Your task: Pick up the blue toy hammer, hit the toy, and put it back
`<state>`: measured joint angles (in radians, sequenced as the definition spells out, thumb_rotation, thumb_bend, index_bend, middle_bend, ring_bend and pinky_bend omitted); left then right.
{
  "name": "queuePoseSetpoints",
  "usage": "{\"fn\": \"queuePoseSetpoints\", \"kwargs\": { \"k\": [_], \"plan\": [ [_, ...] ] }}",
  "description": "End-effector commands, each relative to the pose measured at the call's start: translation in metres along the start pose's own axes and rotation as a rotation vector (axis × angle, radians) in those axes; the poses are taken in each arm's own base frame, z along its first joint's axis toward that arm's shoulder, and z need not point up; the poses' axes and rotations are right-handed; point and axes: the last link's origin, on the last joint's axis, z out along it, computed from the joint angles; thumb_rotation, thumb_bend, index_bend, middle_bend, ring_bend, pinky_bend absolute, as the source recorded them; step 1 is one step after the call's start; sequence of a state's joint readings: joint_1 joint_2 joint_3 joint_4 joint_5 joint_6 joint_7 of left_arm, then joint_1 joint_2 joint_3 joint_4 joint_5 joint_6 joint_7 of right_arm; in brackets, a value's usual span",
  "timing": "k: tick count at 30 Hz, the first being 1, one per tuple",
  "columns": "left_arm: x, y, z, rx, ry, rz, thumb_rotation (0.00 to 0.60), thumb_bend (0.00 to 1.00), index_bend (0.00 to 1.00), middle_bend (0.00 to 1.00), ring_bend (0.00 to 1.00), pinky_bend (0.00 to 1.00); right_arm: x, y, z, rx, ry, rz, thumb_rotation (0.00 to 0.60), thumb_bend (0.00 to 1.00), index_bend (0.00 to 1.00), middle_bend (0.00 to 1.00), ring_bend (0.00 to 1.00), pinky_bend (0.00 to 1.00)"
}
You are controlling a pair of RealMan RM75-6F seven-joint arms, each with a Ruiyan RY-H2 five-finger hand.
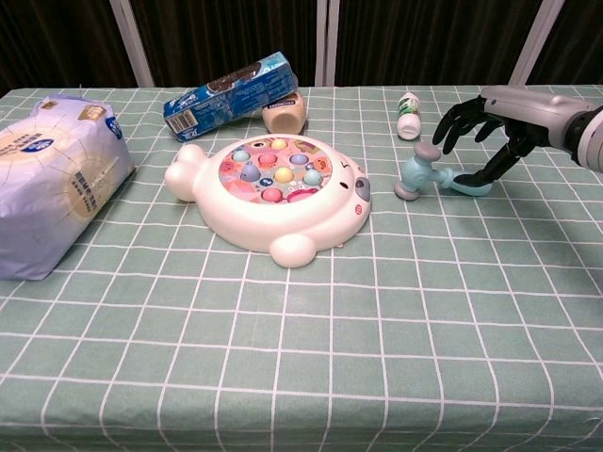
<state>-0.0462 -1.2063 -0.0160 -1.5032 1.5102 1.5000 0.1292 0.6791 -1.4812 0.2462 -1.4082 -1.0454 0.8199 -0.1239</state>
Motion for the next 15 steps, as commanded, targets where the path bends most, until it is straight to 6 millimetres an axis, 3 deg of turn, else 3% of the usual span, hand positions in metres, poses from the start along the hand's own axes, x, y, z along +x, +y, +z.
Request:
{"fn": "queuePoseSetpoints", "kwargs": {
  "k": [1, 15],
  "plan": [
    [0.0, 0.0, 0.001, 0.0, -0.001, -0.001, 0.6, 0.05, 0.11, 0.02, 0.0, 0.0, -0.006, -0.002, 0.006, -0.001, -0.002, 0.01, 0.6, 0.2, 0.35, 0.34, 0.19, 0.23],
    [-0.001, -0.003, -0.001, 0.008, 0.003, -0.006, 0.6, 0.06, 0.11, 0.02, 0.0, 0.0, -0.022, 0.0, 0.021, -0.003, 0.004, 0.047, 0.6, 0.24, 0.41, 0.39, 0.25, 0.34]
  ]
}}
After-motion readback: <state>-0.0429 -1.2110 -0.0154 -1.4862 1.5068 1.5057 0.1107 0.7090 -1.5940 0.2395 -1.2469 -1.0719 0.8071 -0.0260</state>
